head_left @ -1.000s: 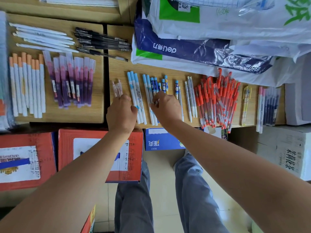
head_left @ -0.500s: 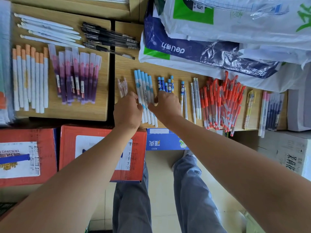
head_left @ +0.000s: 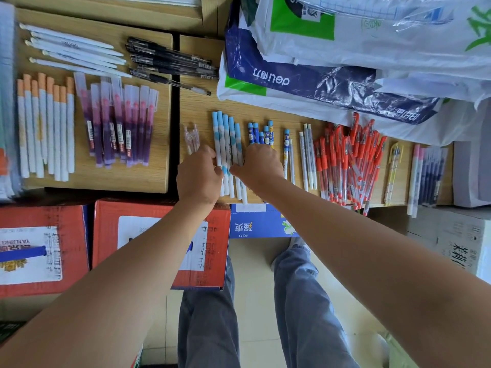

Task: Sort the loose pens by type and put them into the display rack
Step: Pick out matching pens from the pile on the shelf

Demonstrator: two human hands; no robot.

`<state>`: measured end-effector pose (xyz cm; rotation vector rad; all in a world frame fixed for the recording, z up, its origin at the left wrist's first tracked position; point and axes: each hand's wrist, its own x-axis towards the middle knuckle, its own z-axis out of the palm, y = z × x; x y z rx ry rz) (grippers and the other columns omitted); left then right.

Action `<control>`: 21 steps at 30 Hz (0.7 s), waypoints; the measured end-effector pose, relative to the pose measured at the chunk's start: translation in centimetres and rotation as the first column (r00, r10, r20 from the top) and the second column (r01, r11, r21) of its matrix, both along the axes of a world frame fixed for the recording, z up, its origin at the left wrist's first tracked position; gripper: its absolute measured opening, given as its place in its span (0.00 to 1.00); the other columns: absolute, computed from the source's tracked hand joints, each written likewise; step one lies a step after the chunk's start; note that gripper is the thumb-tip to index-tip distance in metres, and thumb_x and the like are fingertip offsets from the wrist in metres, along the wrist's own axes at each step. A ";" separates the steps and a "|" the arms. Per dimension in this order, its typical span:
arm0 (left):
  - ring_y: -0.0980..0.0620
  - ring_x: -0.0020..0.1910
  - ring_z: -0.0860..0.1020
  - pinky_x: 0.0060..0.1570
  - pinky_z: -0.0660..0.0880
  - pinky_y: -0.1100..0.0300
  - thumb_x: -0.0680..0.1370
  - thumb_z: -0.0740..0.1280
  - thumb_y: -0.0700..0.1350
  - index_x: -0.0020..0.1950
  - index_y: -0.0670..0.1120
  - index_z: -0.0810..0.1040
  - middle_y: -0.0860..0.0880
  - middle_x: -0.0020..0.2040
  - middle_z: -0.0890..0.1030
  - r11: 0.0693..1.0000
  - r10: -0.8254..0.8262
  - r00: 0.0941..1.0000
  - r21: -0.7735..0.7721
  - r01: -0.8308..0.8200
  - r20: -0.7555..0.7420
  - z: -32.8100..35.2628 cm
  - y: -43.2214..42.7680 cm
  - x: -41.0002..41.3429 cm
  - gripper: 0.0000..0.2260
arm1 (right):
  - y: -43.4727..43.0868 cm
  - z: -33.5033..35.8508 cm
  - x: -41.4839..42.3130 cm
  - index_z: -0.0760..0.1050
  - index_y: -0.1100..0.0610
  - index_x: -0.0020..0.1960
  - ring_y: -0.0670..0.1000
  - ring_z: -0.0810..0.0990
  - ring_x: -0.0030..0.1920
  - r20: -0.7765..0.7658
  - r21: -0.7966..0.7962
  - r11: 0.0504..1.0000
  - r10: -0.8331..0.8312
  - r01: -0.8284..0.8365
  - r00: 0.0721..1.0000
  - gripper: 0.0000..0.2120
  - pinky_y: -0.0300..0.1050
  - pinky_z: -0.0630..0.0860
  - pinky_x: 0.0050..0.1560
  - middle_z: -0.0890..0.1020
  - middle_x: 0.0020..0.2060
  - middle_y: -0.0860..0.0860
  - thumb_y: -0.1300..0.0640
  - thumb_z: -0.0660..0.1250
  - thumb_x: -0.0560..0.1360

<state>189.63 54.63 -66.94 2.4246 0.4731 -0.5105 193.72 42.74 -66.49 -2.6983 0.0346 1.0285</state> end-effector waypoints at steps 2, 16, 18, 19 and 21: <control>0.46 0.46 0.81 0.47 0.79 0.49 0.76 0.69 0.40 0.55 0.42 0.77 0.47 0.46 0.82 1.000 0.008 1.000 0.001 -0.008 -0.001 0.0 -0.1 0.1 0.09 | 0.0 0.1 -0.1 0.72 0.57 0.46 0.53 0.75 0.42 0.009 0.006 1.000 -0.006 0.006 1.000 0.13 0.44 0.69 0.35 0.73 0.40 0.53 0.48 0.69 0.73; 0.45 0.45 0.81 0.45 0.79 0.48 0.75 0.71 0.43 0.52 0.42 0.76 0.46 0.43 0.82 1.000 0.006 1.000 0.028 -0.006 -0.006 0.0 -0.4 0.3 0.09 | -0.3 -0.5 -0.5 0.74 0.59 0.41 0.52 0.75 0.36 0.003 0.082 0.995 -0.058 0.057 0.998 0.09 0.38 0.62 0.25 0.72 0.32 0.51 0.53 0.69 0.73; 0.45 0.44 0.81 0.45 0.79 0.50 0.75 0.71 0.45 0.52 0.42 0.76 0.46 0.42 0.82 0.999 -0.002 1.000 0.036 0.002 -0.002 0.0 -0.6 0.4 0.10 | -0.9 -0.5 -0.4 0.73 0.59 0.39 0.53 0.77 0.35 0.005 0.138 0.985 -0.110 0.108 0.994 0.10 0.41 0.67 0.26 0.77 0.32 0.53 0.53 0.68 0.73; 0.44 0.45 0.81 0.44 0.78 0.52 0.75 0.70 0.46 0.52 0.42 0.75 0.46 0.42 0.82 0.999 -0.007 1.000 0.048 0.008 -0.010 0.0 -0.7 0.4 0.11 | -1.4 -0.3 -0.3 0.74 0.59 0.39 0.54 0.79 0.34 -0.002 0.193 0.972 -0.139 0.137 0.990 0.09 0.43 0.72 0.29 0.80 0.33 0.55 0.54 0.68 0.73; 0.43 0.46 0.80 0.41 0.73 0.55 0.75 0.70 0.50 0.54 0.42 0.74 0.44 0.43 0.82 0.995 -0.021 0.999 0.094 0.024 -0.033 0.0 -1.1 0.7 0.15 | -2.7 0.2 0.0 0.74 0.60 0.41 0.53 0.81 0.33 -0.042 0.313 0.935 -0.164 0.169 0.986 0.07 0.45 0.78 0.35 0.82 0.33 0.57 0.56 0.68 0.73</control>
